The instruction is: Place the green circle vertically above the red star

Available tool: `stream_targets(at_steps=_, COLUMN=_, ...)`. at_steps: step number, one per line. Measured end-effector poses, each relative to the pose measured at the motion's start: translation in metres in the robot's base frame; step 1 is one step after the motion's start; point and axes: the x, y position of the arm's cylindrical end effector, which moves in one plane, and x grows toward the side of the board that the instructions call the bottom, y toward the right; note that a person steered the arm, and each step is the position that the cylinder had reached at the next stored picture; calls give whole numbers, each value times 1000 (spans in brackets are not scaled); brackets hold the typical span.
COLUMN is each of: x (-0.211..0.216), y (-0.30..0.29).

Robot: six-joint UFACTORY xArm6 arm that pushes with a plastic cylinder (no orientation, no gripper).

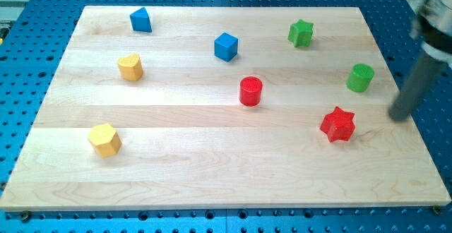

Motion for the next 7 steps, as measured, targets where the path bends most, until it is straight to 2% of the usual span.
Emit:
stream_targets(at_steps=1, x=45, y=-70)
stream_targets(at_steps=2, x=13, y=-74)
stream_targets(at_steps=3, x=-38, y=-41)
stream_targets(at_steps=4, x=-55, y=-45)
stream_targets(at_steps=5, x=-63, y=12)
stream_targets(at_steps=6, x=-111, y=15)
stream_targets(at_steps=7, x=-103, y=-60)
